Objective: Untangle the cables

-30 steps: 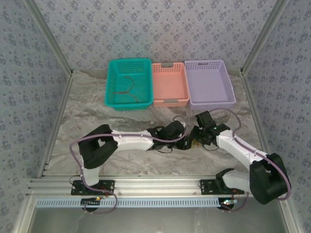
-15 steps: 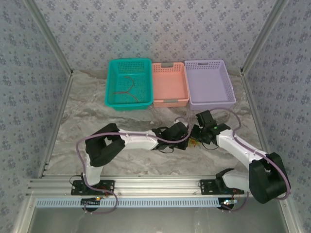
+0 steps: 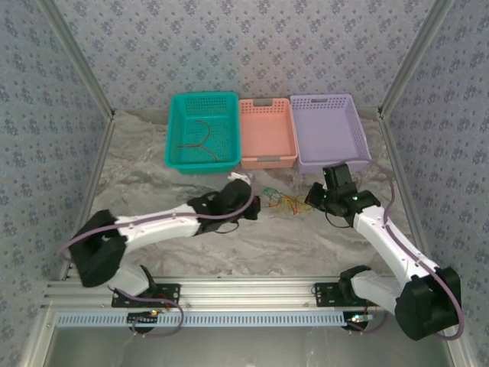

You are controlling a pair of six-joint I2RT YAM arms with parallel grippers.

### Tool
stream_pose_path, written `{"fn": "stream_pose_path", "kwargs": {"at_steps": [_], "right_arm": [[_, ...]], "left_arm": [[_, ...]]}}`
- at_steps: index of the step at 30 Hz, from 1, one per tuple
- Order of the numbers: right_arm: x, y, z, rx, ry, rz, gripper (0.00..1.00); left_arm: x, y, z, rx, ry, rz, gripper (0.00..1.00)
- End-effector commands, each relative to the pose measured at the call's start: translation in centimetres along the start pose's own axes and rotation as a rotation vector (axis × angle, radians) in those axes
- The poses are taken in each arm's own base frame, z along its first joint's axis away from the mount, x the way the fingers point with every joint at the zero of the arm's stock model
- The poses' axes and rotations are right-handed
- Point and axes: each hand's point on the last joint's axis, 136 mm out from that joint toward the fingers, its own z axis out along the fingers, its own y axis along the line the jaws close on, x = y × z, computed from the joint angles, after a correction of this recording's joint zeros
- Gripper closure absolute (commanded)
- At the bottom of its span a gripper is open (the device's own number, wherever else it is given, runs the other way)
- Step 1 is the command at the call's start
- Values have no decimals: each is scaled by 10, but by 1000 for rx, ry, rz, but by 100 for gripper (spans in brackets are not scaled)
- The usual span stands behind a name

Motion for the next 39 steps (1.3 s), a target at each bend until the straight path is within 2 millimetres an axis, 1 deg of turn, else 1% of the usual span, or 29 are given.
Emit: {"fn": "stream_pose_path", "kwargs": {"at_steps": [1, 5, 8, 9, 11, 15, 19, 21, 22, 24, 25, 27, 29, 31, 33, 35, 39], "right_arm": [[-17, -30, -11, 116, -53, 23, 100], [-27, -33, -16, 106, -71, 53, 100], [-27, -32, -15, 90, -62, 60, 100], [-26, -28, -13, 69, -49, 58, 100], [-22, -21, -6, 44, -21, 46, 100], [-11, -9, 9, 34, 28, 1, 100], [-6, -7, 13, 50, 36, -20, 100], [-6, -7, 13, 59, 40, -23, 100], [-6, -8, 13, 63, 44, -21, 98], [-8, -7, 10, 68, 38, -24, 77], [-10, -6, 6, 69, 26, -56, 69], [-18, 6, -15, 39, -56, -99, 51], [-25, 21, -37, 1, -141, -137, 37], [-28, 37, -55, -47, -191, -167, 31], [-31, 56, -62, -112, -208, -165, 27], [-31, 75, -58, -186, -207, -146, 23], [-42, 113, -44, -280, -215, -160, 16]], "left_arm": [[0, 63, -27, -200, -10, -10, 100], [-13, 86, -56, -230, -62, -58, 100], [-19, 95, -72, -224, -94, -84, 100], [-20, 95, -74, -209, -100, -89, 100], [-21, 87, -74, -163, -102, -82, 100], [-21, 75, -63, -106, -74, -82, 100], [-23, 69, -62, -84, -72, -83, 100], [-27, 60, -65, -56, -71, -72, 100], [-28, 56, -67, -43, -66, -65, 100], [-32, 46, -72, -13, -59, -42, 100], [-33, 43, -74, -4, -51, -32, 100], [-33, 37, -78, 14, -36, -15, 100], [-33, 33, -81, 25, -27, -6, 100], [-34, 30, -84, 41, -30, -11, 100], [-35, 26, -86, 64, -40, -22, 100], [-36, 19, -89, 96, -48, -28, 100], [-39, 4, -93, 148, -54, -27, 100]]}}
